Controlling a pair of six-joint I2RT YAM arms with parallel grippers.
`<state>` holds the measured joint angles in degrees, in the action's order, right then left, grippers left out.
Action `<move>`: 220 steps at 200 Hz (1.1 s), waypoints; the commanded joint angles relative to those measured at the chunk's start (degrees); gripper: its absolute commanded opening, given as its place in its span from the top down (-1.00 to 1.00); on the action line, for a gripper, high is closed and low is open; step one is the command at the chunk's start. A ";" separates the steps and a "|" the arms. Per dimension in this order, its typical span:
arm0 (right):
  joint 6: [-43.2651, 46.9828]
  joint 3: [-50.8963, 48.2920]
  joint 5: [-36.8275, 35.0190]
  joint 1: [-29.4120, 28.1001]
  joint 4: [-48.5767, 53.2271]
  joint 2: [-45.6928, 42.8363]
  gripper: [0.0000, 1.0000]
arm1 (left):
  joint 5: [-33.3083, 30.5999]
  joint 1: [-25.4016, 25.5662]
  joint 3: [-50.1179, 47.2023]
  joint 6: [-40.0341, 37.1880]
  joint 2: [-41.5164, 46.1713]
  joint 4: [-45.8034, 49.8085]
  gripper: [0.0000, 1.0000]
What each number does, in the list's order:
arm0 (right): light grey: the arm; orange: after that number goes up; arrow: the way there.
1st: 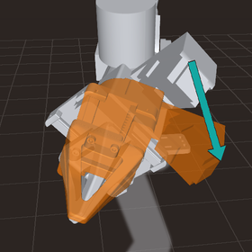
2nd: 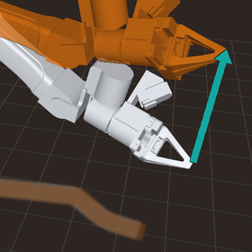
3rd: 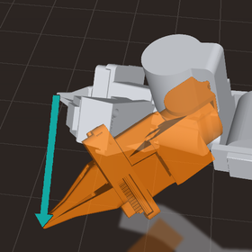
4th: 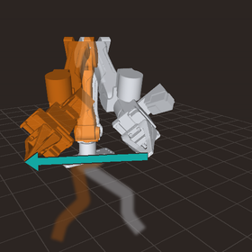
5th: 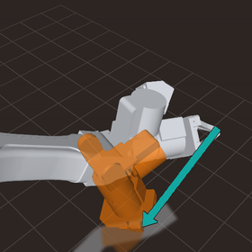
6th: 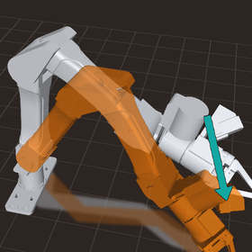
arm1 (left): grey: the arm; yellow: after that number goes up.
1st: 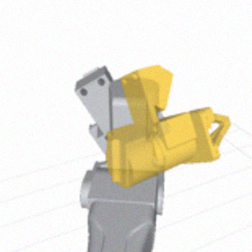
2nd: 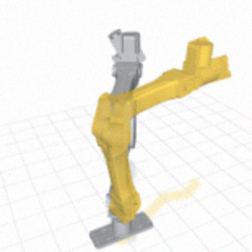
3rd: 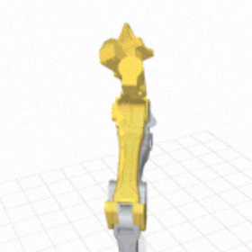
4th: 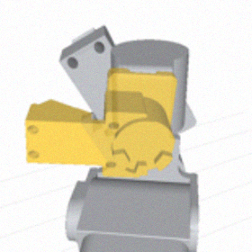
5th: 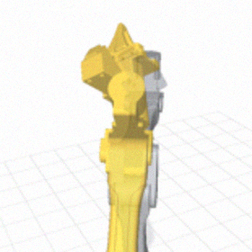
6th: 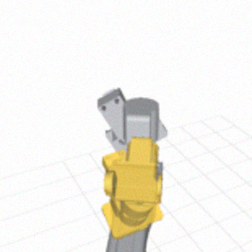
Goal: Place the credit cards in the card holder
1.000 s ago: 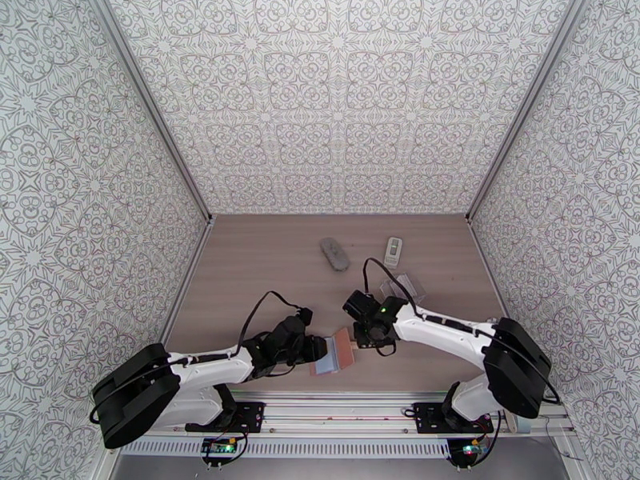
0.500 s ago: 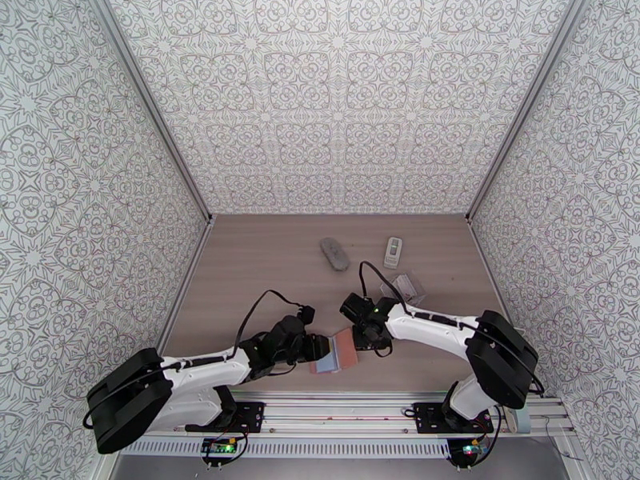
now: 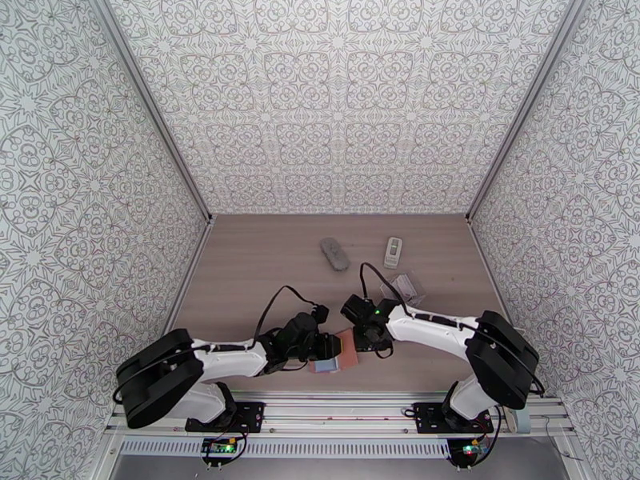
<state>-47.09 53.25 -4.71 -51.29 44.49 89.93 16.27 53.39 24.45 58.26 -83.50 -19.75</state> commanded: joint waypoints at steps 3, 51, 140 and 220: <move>-0.29 -0.16 -0.28 0.70 0.43 -3.86 0.18 | 0.28 0.58 0.64 0.02 -1.93 -2.99 0.51; -0.52 0.87 0.28 0.75 0.07 -10.65 0.10 | 0.16 0.58 -0.20 0.38 -3.60 -4.06 0.53; -2.81 -3.36 13.95 0.82 -12.30 -9.33 0.62 | -0.14 0.56 -0.54 0.21 -2.82 -3.08 0.55; -3.11 -5.47 15.33 0.81 -14.77 -0.90 0.77 | -1.69 0.58 0.22 -1.52 4.83 4.18 0.55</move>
<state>-49.69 48.66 9.93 -50.87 30.39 86.80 16.05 53.47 24.43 58.24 -82.24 -19.84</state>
